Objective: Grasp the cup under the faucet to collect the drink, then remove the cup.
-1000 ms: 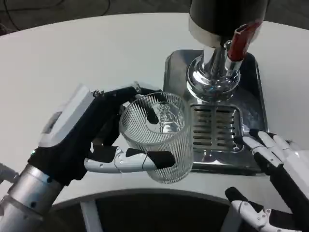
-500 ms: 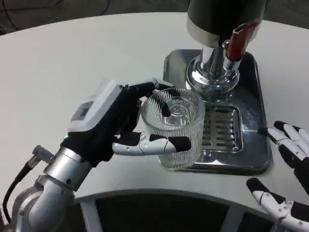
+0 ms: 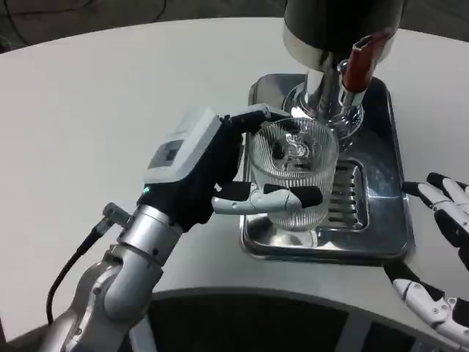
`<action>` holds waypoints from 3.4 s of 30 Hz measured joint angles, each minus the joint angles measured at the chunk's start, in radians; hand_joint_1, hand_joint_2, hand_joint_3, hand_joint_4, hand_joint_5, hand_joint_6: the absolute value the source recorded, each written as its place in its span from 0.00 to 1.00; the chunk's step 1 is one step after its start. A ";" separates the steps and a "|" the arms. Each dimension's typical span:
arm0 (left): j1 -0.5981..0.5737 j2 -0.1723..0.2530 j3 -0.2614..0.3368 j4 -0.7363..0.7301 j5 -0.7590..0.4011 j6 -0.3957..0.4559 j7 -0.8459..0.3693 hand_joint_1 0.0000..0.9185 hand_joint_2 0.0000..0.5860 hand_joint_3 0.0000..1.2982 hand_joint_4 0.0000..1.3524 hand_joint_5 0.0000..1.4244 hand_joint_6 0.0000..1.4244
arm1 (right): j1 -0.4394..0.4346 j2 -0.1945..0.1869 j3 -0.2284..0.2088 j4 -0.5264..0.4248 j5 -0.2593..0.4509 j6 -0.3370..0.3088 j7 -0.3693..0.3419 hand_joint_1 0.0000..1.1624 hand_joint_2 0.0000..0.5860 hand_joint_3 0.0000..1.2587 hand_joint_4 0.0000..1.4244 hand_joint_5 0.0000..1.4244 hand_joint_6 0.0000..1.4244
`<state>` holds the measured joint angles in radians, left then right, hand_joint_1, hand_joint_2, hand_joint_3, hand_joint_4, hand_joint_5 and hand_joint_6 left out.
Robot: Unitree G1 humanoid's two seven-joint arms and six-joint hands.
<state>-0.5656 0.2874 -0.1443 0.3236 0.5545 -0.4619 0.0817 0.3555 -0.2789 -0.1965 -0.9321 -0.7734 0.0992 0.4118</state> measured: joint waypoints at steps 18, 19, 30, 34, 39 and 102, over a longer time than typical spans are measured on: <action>-0.191 -0.033 -0.103 0.333 0.047 -0.006 0.172 0.54 0.08 0.80 0.86 0.95 1.00 | 0.063 -0.014 -0.082 -0.018 0.093 -0.032 -0.006 0.26 0.71 0.08 0.00 0.00 0.00; -0.198 -0.034 -0.108 0.345 0.048 -0.007 0.184 0.54 0.08 0.80 0.86 0.95 1.00 | 0.064 -0.019 -0.085 -0.018 0.096 -0.038 -0.006 0.26 0.71 0.08 0.00 0.00 0.00; -0.246 -0.045 -0.167 0.399 0.070 -0.013 0.241 0.54 0.08 0.79 0.85 0.93 1.00 | 0.084 -0.043 -0.121 -0.014 0.144 -0.063 -0.006 0.26 0.71 0.08 0.00 0.00 0.00; -0.255 -0.052 -0.190 0.401 0.085 -0.020 0.242 0.52 0.05 0.72 0.76 0.86 1.00 | 0.096 -0.045 -0.143 -0.013 0.162 -0.070 -0.012 0.26 0.71 0.08 0.00 0.00 0.00; -0.260 -0.055 -0.204 0.398 0.090 -0.017 0.242 0.48 0.03 0.65 0.67 0.80 1.00 | 0.114 -0.047 -0.154 -0.007 0.177 -0.080 -0.015 0.26 0.71 0.09 0.00 0.00 0.00; -0.183 -0.001 -0.146 0.166 0.037 0.065 0.184 0.14 0.13 0.25 0.19 0.31 0.54 | 0.187 -0.026 -0.048 -0.068 0.186 -0.171 -0.033 0.26 0.71 0.11 0.00 0.00 0.00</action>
<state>-0.7484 0.2860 -0.2904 0.4899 0.5912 -0.3974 0.2659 0.5421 -0.3048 -0.2446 -0.9998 -0.5878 -0.0719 0.3784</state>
